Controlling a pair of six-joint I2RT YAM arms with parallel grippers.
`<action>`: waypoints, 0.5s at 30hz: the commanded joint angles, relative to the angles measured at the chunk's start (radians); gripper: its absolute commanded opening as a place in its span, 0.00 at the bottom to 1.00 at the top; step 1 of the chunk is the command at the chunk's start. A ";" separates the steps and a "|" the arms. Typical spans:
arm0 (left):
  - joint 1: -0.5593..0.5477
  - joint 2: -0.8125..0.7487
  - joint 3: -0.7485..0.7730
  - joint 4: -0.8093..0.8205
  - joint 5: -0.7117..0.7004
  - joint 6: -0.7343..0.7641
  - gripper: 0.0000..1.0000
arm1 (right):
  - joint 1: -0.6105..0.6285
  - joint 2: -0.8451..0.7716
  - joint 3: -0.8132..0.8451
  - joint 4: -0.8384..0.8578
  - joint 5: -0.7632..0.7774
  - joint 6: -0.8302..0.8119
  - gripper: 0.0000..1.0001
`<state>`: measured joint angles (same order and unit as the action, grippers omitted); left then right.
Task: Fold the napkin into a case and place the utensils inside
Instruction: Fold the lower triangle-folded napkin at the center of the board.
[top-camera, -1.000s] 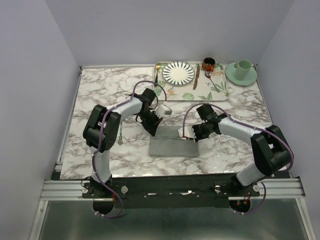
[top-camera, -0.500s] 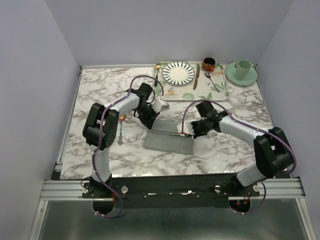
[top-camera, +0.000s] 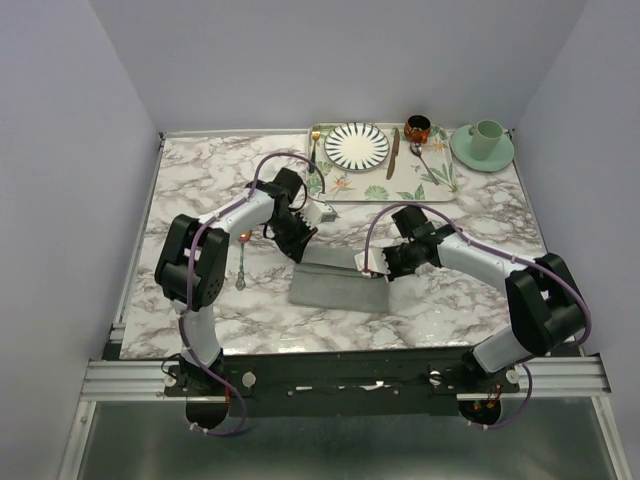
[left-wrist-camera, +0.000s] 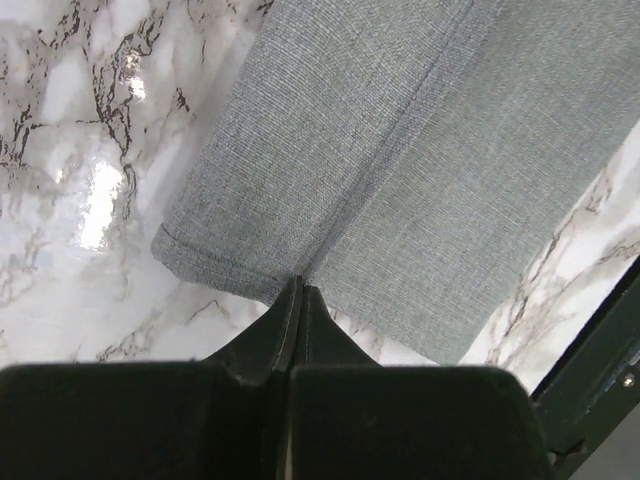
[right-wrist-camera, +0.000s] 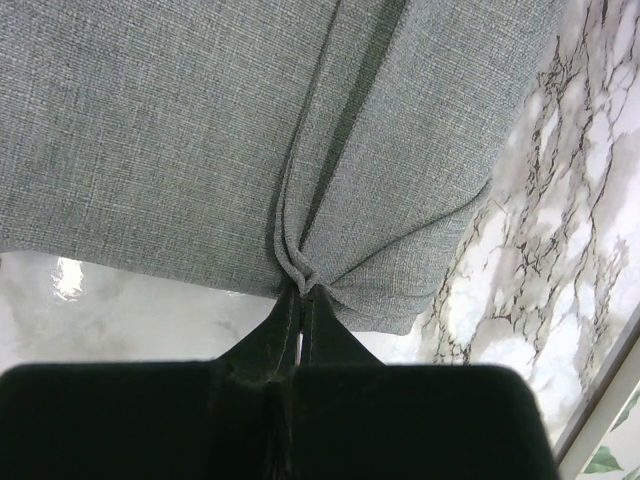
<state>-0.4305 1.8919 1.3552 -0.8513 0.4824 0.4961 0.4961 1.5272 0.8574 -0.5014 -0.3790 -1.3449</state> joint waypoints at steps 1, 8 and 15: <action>-0.013 -0.051 -0.010 -0.043 0.007 -0.014 0.00 | -0.008 0.005 -0.011 -0.042 0.051 -0.025 0.01; -0.013 -0.022 -0.056 -0.017 0.032 -0.025 0.00 | -0.007 -0.015 -0.054 -0.034 0.058 -0.056 0.01; -0.013 0.062 -0.100 0.034 0.033 -0.048 0.00 | -0.008 0.021 -0.040 -0.022 0.072 -0.054 0.03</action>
<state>-0.4477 1.8900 1.2919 -0.8265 0.5179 0.4694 0.4957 1.5280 0.8188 -0.4934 -0.3656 -1.3888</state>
